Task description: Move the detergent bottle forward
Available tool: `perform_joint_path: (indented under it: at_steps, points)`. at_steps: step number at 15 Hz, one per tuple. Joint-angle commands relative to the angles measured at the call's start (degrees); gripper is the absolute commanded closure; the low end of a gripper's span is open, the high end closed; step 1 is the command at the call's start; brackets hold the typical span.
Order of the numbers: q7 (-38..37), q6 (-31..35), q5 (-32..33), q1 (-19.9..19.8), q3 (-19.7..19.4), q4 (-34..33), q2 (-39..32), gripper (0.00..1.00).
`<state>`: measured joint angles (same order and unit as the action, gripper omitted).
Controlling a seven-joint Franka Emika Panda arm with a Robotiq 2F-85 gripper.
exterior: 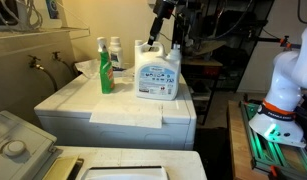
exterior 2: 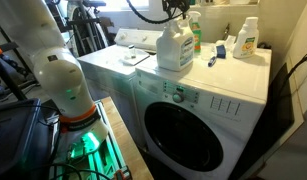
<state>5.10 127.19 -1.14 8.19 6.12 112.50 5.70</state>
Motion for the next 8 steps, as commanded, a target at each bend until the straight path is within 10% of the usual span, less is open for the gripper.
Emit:
perform_joint_path:
  at_steps: [1,2,8]
  points:
    - [-1.12,-2.67,2.28,-1.14,0.0,-3.42,-3.18,0.13]
    - [-1.05,-2.92,2.52,-1.28,-0.05,-4.03,-3.76,0.32]
    - [-0.51,-8.91,1.94,-1.7,-0.21,-7.42,-4.42,0.7]
